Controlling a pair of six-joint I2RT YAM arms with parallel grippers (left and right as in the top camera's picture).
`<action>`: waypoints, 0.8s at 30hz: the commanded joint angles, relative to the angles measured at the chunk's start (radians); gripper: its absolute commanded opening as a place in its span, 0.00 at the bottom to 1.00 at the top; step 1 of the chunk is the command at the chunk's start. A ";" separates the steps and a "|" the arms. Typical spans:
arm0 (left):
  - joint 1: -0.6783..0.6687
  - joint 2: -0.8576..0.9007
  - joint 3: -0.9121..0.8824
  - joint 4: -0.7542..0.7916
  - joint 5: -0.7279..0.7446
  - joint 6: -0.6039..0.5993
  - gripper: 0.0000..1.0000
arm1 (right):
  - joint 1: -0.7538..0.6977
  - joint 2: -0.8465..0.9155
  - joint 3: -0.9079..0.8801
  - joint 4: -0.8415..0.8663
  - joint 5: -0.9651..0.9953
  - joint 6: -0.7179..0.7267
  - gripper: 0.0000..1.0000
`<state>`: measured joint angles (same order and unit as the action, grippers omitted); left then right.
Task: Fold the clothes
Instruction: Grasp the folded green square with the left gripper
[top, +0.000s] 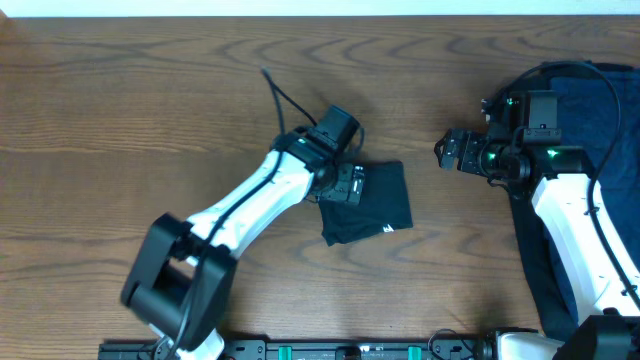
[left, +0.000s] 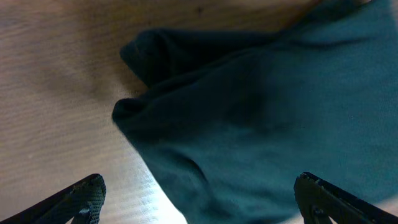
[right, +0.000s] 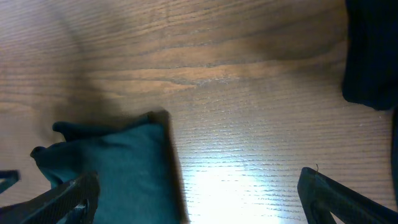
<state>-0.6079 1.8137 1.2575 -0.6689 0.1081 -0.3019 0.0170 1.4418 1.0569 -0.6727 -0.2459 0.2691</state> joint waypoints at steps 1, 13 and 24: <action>0.007 0.062 -0.008 0.012 -0.072 0.134 0.98 | -0.003 -0.001 0.003 -0.001 0.006 -0.009 0.99; 0.018 0.095 0.002 0.106 -0.076 0.354 0.98 | -0.003 -0.001 0.003 -0.001 0.006 -0.008 0.99; 0.094 0.068 0.030 0.094 0.159 0.355 0.98 | -0.003 -0.001 0.003 -0.001 0.006 -0.008 0.99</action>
<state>-0.5411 1.9106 1.2572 -0.5720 0.1219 0.0345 0.0170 1.4418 1.0569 -0.6727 -0.2459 0.2691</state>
